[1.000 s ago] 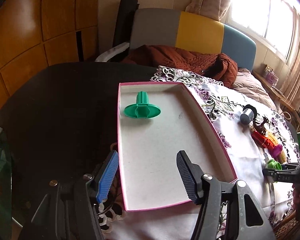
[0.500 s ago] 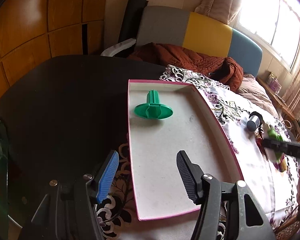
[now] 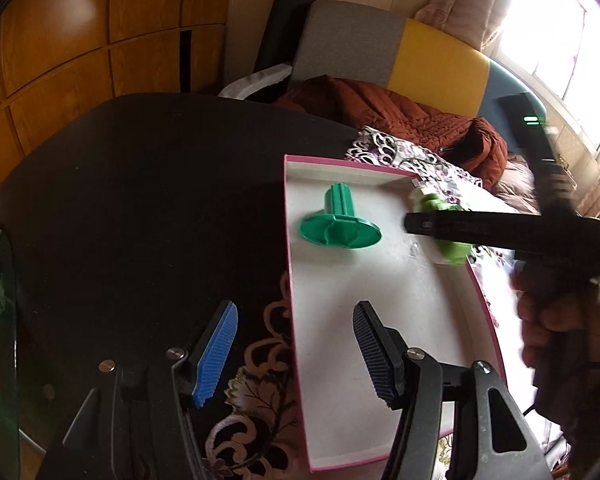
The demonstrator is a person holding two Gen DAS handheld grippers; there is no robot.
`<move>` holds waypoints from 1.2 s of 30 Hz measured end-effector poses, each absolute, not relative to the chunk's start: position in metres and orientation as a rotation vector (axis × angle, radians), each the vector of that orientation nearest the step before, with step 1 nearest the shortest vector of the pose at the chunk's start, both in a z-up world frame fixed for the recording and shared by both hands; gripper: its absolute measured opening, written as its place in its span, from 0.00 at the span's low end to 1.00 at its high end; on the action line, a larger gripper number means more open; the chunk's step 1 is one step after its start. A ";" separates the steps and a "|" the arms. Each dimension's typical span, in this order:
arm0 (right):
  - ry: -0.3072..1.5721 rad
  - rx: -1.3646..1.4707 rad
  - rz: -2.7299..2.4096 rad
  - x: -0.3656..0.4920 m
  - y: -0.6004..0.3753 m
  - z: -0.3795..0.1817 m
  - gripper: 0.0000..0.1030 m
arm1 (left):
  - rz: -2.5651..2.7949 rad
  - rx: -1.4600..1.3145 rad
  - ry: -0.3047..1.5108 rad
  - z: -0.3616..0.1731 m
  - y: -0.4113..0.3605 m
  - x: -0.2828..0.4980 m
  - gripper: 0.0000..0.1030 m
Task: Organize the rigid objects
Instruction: 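Carry the green plug device into the tray and release it with the right gripper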
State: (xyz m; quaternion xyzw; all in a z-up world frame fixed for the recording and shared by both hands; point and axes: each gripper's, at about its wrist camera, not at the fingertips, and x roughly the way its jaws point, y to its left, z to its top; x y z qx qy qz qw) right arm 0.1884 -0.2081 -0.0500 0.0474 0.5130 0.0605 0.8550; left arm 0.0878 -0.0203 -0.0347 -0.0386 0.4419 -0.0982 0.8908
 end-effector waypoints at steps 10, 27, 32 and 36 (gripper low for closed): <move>1.123 0.025 0.112 0.214 -0.189 -0.074 0.53 | -0.159 -0.069 0.905 -0.028 -0.016 0.092 0.60; 0.855 0.088 0.073 0.121 -0.248 -0.009 0.75 | -0.206 -0.038 0.900 -0.025 -0.037 0.059 0.64; 0.834 0.086 0.031 0.092 -0.277 -0.001 0.80 | -0.240 -0.019 0.877 -0.019 -0.052 0.045 0.66; 0.823 0.101 -0.013 0.071 -0.302 0.003 0.83 | -0.272 0.004 0.879 -0.018 -0.066 0.034 0.66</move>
